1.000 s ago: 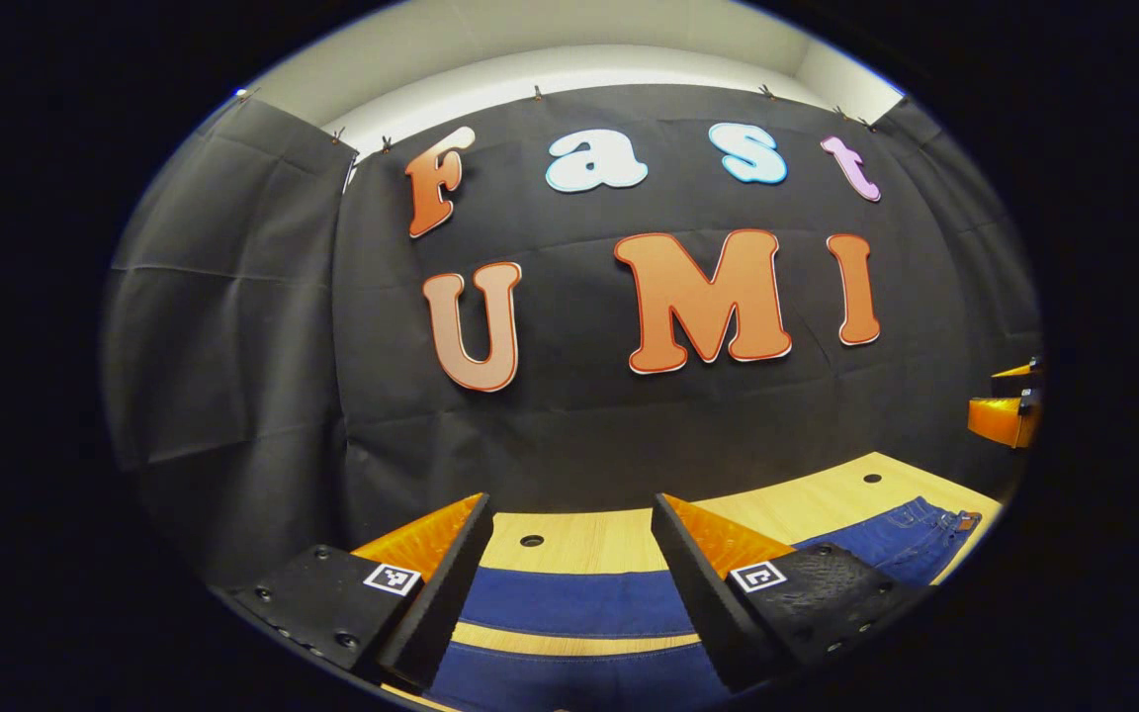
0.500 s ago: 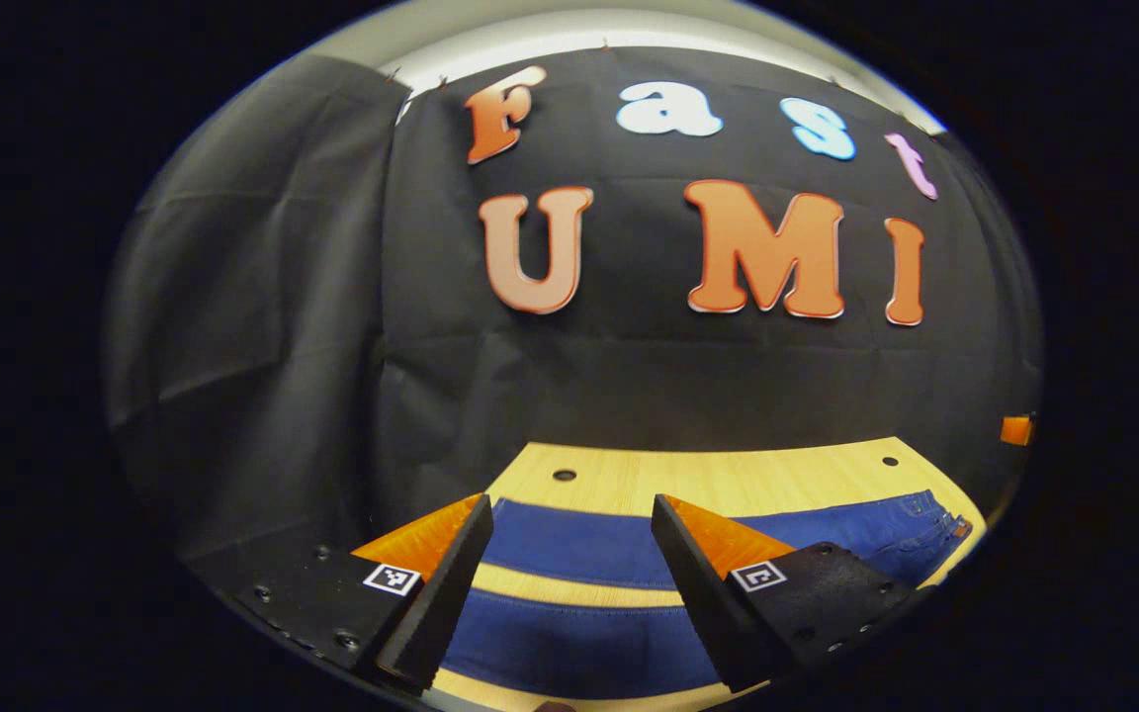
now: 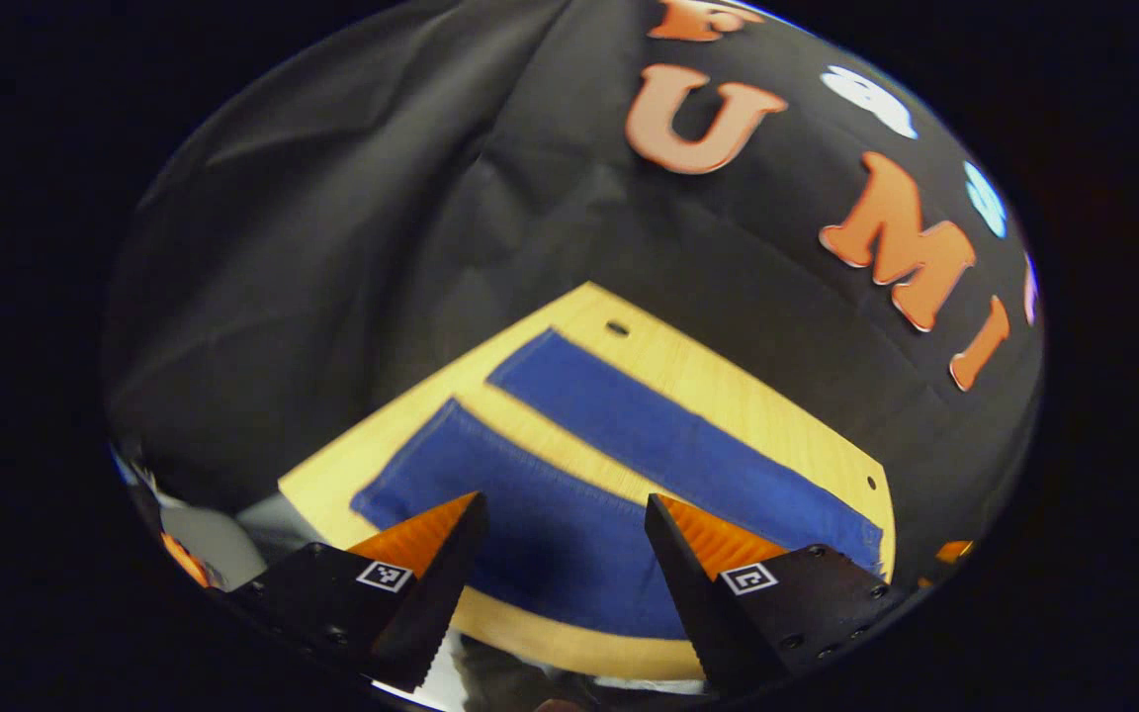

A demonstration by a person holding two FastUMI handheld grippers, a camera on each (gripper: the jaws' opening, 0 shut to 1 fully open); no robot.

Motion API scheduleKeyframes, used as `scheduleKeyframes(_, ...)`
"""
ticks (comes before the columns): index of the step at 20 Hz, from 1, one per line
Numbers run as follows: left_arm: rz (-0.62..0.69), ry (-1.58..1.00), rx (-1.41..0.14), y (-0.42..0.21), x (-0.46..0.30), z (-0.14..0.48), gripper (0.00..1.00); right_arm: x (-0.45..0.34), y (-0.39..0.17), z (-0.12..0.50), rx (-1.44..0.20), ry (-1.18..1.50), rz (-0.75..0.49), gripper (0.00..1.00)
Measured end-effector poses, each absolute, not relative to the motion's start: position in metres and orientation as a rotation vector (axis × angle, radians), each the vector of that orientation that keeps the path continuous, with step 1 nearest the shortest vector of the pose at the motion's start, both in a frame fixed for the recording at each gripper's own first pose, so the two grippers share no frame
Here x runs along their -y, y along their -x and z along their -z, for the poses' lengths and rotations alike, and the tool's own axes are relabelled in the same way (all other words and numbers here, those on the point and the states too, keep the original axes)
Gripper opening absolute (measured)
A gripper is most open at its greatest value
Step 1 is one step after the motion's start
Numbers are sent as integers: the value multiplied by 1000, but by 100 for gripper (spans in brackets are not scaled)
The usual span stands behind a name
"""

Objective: Grasp the waist and the cuffs of the jeans and fold them to make the two legs overlap; first hold the waist and fold one-third of the jeans toward the cuffs, then hold the cuffs and fold the remaining one-third in the same direction to finish folding.

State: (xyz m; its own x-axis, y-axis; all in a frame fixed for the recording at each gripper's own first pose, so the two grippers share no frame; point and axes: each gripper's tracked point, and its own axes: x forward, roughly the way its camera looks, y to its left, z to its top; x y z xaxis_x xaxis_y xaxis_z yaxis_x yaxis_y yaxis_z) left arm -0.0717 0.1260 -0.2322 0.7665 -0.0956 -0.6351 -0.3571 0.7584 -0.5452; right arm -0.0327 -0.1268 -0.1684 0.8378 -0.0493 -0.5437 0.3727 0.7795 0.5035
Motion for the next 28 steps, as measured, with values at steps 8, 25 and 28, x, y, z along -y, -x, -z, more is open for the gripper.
scheduleKeyframes(8, -283, 1151, -878, 107, -167, 321, 98, 128, 34, 224, -705, -946, 282, 98)
scheduleKeyframes(25, -306, 1427, -742, 58, -191, 367, 93, 163, 13, 279, -730, -1193, 416, 98)
scheduleKeyframes(28, -310, 1416, -714, 41, -190, 367, 89, 181, 6, 291, -742, -1198, 422, 98)
